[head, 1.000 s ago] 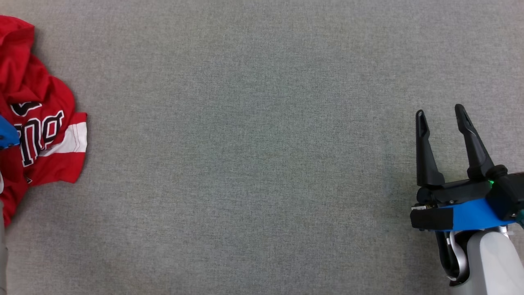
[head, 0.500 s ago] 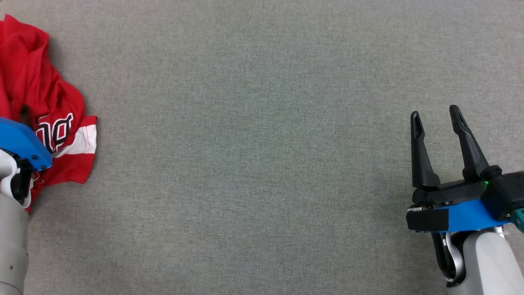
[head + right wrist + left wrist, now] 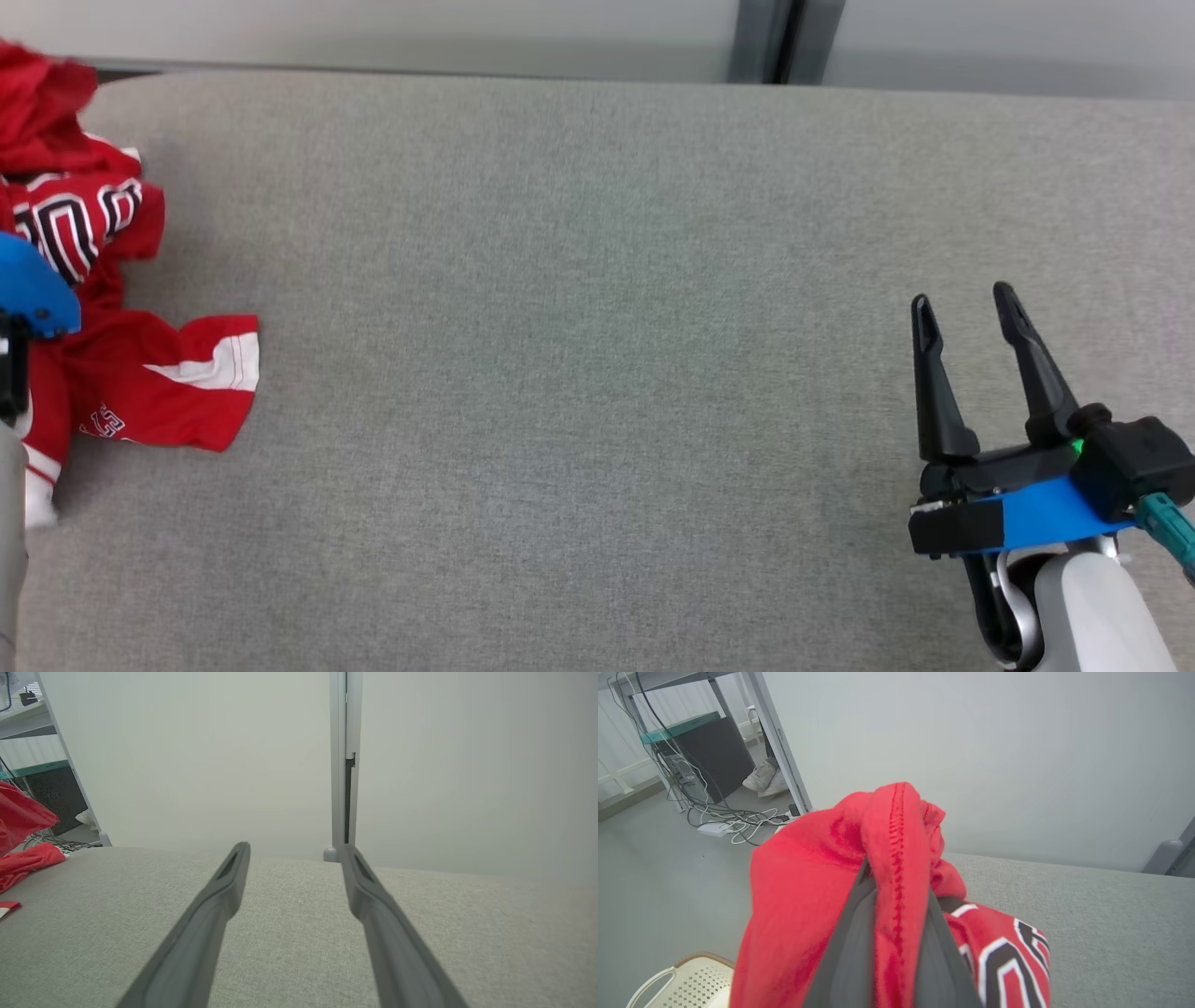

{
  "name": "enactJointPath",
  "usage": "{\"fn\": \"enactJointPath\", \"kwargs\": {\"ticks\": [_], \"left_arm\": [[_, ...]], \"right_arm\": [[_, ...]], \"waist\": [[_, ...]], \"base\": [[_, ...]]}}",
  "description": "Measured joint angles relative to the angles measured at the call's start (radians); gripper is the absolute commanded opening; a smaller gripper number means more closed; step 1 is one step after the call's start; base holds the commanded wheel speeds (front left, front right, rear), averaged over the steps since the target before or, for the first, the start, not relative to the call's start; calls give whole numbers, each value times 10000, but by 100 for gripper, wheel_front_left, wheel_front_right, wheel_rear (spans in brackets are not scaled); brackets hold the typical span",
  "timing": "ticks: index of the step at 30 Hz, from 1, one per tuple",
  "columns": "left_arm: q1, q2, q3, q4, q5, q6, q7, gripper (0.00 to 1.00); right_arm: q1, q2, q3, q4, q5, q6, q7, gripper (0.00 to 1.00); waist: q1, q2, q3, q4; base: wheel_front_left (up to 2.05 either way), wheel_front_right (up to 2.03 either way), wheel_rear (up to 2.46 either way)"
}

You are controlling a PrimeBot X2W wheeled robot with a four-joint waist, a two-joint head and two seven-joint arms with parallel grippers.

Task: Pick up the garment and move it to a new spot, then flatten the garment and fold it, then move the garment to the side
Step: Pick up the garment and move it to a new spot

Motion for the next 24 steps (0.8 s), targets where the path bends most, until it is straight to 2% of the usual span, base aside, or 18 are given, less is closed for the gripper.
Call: {"fn": "enactJointPath", "kwargs": {"ticks": [5,12,24], "left_arm": [[-348,-4,-313,-748,217,2,-458,0],[-769,-153,-800,-2512,86,2,-454,0],[-1054,-694,-1962,-6295,-69,-2,899,0]], "right_arm": [[182,0,75,253,234,0,-82,100],[339,2,153,502,652,0,-121,100],[328,6,487,477,1436,-2,-144,100]], "waist": [[-1,0,-507,-169],[-1,0,-950,-674],[-1,0,-971,-2550]], "base": [[0,0,0],[0,0,0],[0,0,0]]}}
